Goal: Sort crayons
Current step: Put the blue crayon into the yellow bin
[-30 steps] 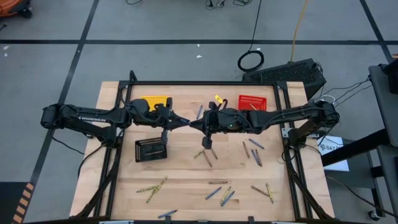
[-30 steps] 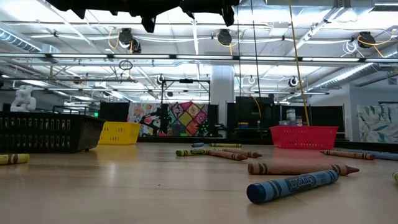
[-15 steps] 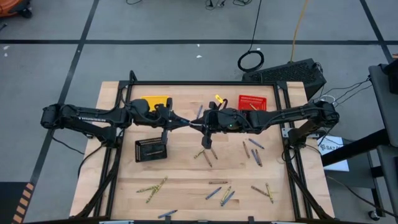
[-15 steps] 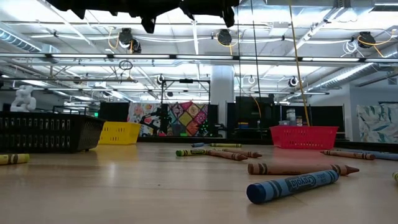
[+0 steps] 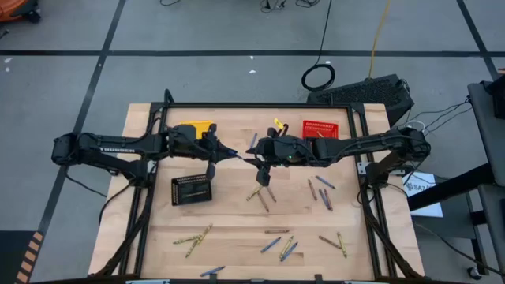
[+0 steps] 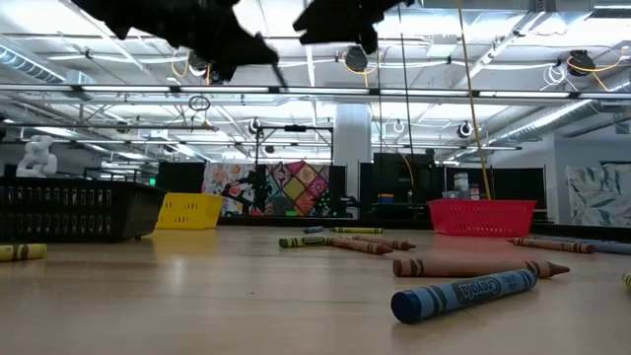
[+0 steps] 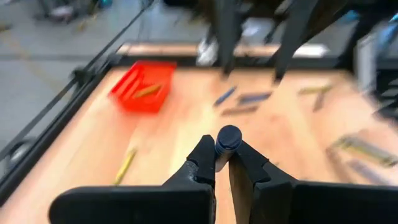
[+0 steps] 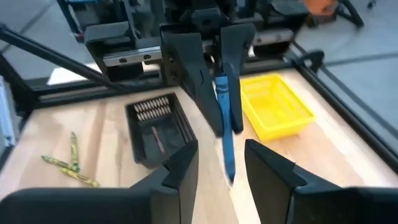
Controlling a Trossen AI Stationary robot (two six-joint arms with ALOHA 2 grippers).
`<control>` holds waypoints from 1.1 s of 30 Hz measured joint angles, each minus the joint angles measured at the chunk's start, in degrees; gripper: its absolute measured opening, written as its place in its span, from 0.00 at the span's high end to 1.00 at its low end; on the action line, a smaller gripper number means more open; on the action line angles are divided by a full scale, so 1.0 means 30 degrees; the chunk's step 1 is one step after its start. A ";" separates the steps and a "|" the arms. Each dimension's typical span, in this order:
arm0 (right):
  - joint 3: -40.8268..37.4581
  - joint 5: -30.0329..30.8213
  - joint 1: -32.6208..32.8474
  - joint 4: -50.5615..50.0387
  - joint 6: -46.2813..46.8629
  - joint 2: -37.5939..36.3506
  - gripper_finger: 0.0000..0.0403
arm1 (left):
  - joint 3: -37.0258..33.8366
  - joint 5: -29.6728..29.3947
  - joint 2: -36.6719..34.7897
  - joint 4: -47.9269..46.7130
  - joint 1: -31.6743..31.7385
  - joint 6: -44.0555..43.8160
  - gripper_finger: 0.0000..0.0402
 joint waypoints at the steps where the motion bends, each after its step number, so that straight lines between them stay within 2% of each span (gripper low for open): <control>1: 0.0000 0.0000 -0.0086 -0.0405 0.0187 0.0000 0.71 | 0.0007 -0.0313 0.0000 -0.0590 0.0232 0.0066 0.97; 9: -0.0007 0.0001 -0.0668 -0.2995 0.1423 0.0000 0.71 | 0.0000 -0.0896 0.0000 -0.4161 0.2428 0.0502 0.97; 15: -0.0007 0.0001 -0.0780 -0.3638 0.1467 0.0000 0.71 | 0.0000 -0.0917 0.0000 -0.5729 0.4086 0.0681 0.97; 33: -0.0007 0.0001 -0.0780 -0.5282 0.1462 0.0000 0.71 | 0.0000 -0.2744 -0.0007 -1.1263 0.8569 0.2175 0.97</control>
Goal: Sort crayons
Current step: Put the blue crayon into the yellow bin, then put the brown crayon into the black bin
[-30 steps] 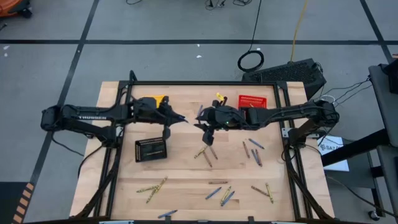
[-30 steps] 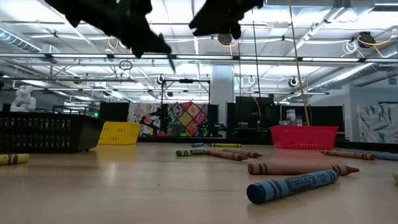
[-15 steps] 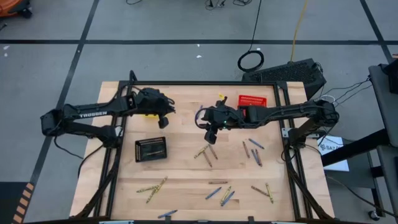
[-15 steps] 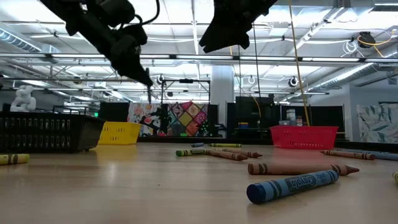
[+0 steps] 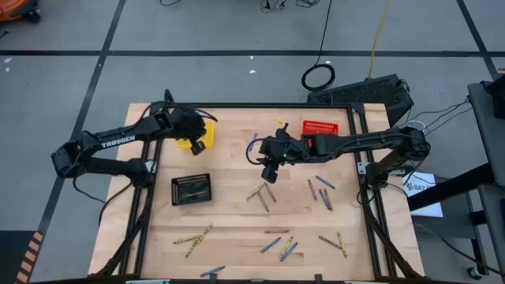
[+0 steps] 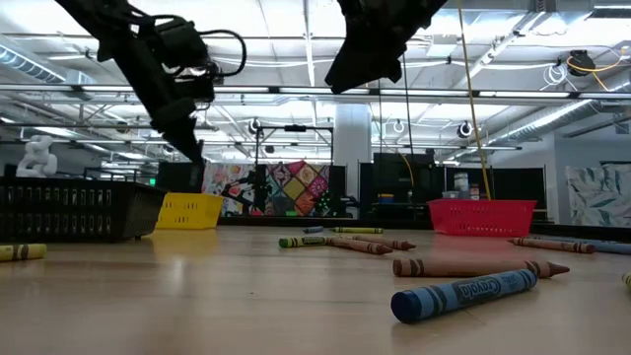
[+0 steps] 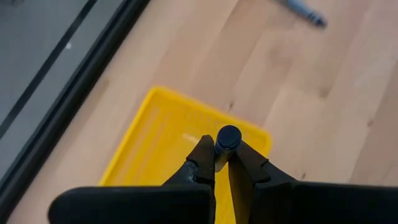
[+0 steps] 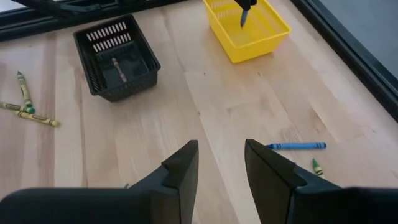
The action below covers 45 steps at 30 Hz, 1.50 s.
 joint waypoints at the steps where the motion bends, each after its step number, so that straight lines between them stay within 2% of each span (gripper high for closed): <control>1: 0.0000 0.0000 0.0000 -0.0020 -0.0002 0.0000 0.71 | 0.0000 -0.0016 0.0000 -0.0283 0.0138 0.0007 0.97; 9: 0.0000 0.0003 0.0000 -0.0896 -0.0002 0.0000 0.71 | 0.0000 -0.0166 0.0000 -0.1340 0.0669 0.0155 0.95; 21: 0.0000 0.0000 -0.0131 -0.1441 -0.0002 0.0000 0.71 | 0.0000 -0.1496 0.0000 -0.2035 0.0662 0.0962 0.87; 36: 0.0007 0.0000 -0.0307 -0.2287 -0.0076 0.0000 0.71 | 0.0000 -0.1559 0.0000 -0.2593 0.0655 0.0954 0.83; 39: 0.0007 0.0007 -0.0527 -0.2303 -0.0075 0.0000 0.71 | 0.0000 -0.2180 0.0000 -0.2466 0.0655 0.0948 0.83; 45: 0.0007 0.0000 -0.0899 -0.2303 -0.0075 0.0000 0.71 | 0.0000 -0.4733 0.0000 -0.3115 0.0655 0.0831 0.83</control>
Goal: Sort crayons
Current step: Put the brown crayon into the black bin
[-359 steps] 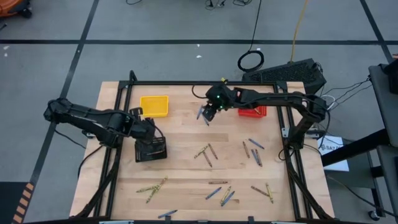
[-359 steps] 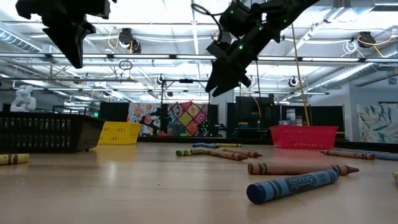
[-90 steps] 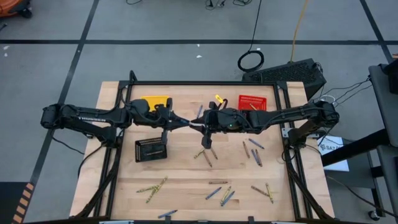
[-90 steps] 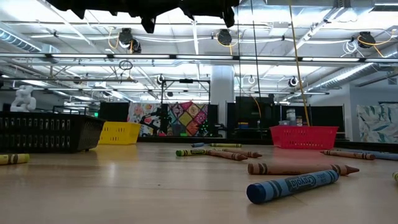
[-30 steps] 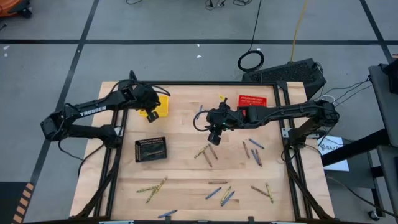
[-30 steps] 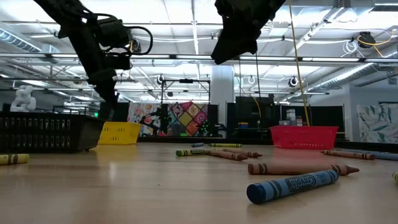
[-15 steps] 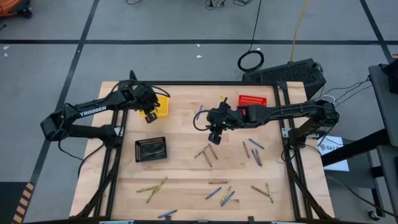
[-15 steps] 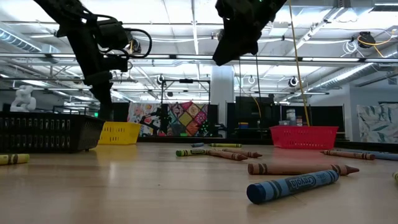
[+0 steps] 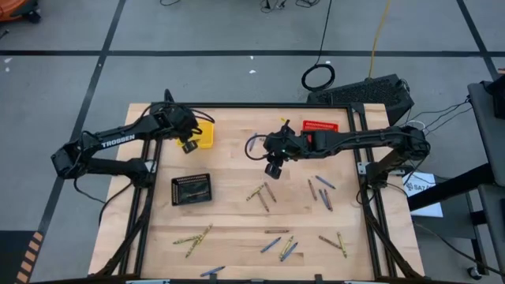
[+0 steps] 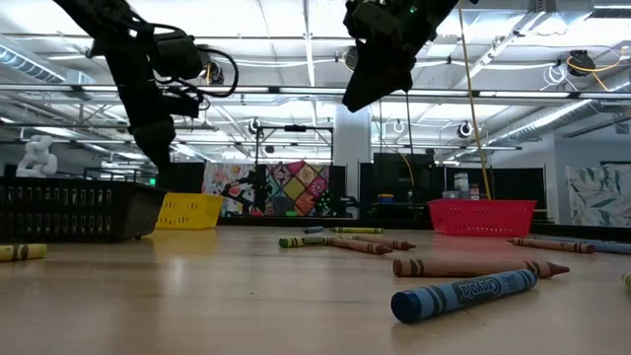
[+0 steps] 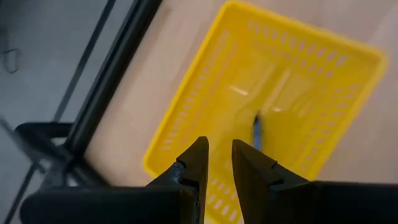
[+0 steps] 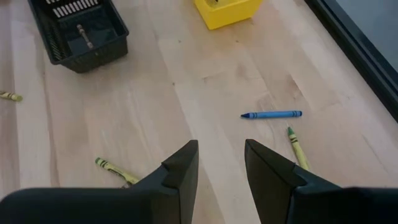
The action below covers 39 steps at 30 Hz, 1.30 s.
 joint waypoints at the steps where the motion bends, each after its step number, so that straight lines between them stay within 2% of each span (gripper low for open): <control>1: 0.0000 0.0000 -0.0061 -0.0009 0.0000 0.0000 0.71 | 0.0000 -0.0260 0.0000 -0.0041 0.0000 -0.0005 0.83; 11: 0.0015 0.0039 -0.0245 -0.2438 -0.0240 0.0000 0.71 | 0.0000 0.0332 0.0000 -0.0079 -0.0009 0.0001 0.83; 18: 0.0015 0.2543 -0.0231 -0.3780 0.1525 0.0000 0.71 | 0.0000 0.0371 0.0000 -0.0097 -0.0015 0.0007 0.83; 23: 0.0015 0.2701 -0.0090 -0.5531 0.3180 0.0000 0.71 | 0.0000 0.0381 0.0000 -0.0459 -0.0017 0.0015 0.83; 26: 0.0015 0.2523 0.0063 -0.7110 0.4424 0.0000 0.71 | 0.0000 0.0486 0.0000 -0.0505 -0.0015 0.0006 0.83; 30: 0.0015 0.1800 0.0294 -0.8869 0.5896 0.0000 0.71 | 0.0000 0.1767 0.0000 -0.0546 -0.0015 -0.0033 0.83; 39: 0.0010 -0.0053 0.1066 -1.1225 0.8315 0.0007 0.71 | 0.0000 0.3299 0.0000 -0.0546 -0.0918 -0.1042 0.83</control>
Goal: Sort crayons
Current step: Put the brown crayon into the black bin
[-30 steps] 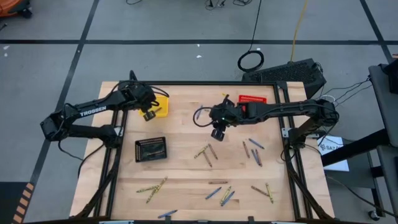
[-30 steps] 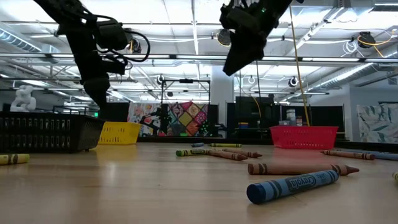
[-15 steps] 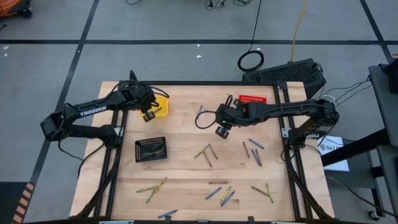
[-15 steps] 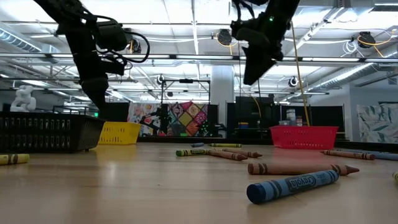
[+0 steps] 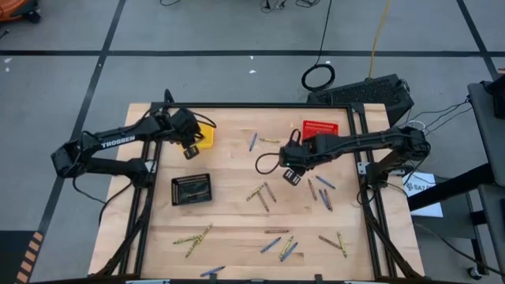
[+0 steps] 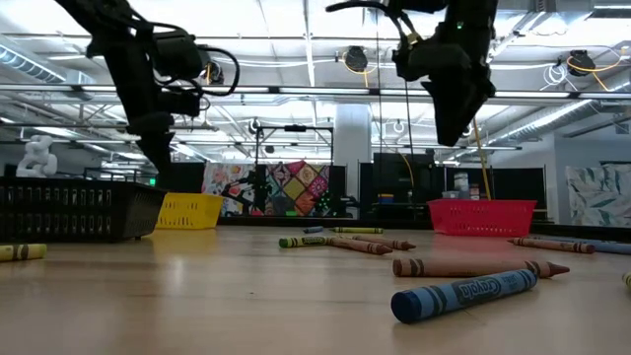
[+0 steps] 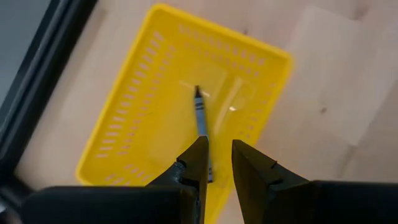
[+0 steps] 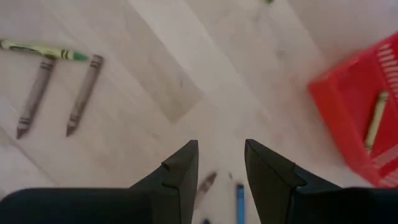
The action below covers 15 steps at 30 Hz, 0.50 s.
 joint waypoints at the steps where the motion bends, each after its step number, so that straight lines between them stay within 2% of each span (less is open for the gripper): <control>1: -0.0002 -0.0005 0.0120 -0.0006 0.0163 0.0000 0.71 | 0.0000 0.0025 0.0000 0.0000 -0.0183 -0.0002 0.83; 8: -0.0425 0.0002 0.0933 0.0007 0.1149 0.0007 0.71 | 0.0000 0.0033 0.0000 -0.0898 -0.1631 -0.0241 0.83; 15: -0.3178 -0.0005 0.1440 0.0534 0.2732 0.0011 0.71 | -0.0007 0.0509 0.0000 -0.1309 -0.3124 -0.0513 0.83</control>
